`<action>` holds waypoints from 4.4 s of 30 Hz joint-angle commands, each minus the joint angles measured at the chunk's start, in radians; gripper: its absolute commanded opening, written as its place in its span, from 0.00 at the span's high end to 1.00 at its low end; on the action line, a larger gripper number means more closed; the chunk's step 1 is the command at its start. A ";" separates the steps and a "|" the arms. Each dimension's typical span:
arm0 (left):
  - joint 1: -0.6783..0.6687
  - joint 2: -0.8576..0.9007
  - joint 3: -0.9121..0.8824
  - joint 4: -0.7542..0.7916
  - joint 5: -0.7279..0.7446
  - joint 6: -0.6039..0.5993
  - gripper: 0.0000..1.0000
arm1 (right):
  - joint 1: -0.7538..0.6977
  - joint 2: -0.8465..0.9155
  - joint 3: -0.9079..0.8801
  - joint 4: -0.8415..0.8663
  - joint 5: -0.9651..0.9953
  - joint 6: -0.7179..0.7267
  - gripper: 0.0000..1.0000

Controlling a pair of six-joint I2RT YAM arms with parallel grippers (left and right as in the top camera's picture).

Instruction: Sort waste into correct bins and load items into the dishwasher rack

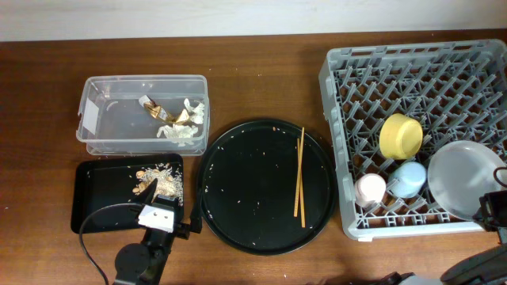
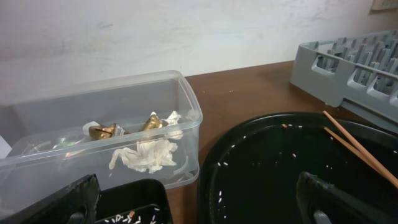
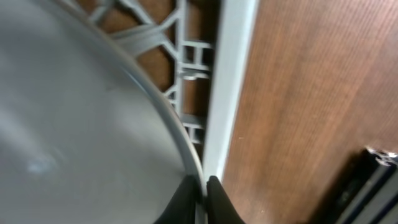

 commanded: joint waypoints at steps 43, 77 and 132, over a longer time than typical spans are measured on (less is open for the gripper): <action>0.002 -0.004 -0.006 0.003 0.004 -0.006 0.00 | 0.954 0.109 0.271 0.671 1.045 -1.307 0.96; 0.002 -0.004 -0.006 0.003 0.004 -0.006 0.00 | 0.886 0.123 0.238 0.822 0.973 -1.535 0.96; 0.002 -0.004 -0.006 0.003 0.004 -0.006 0.01 | 1.387 0.302 0.233 0.063 -0.009 -0.018 0.96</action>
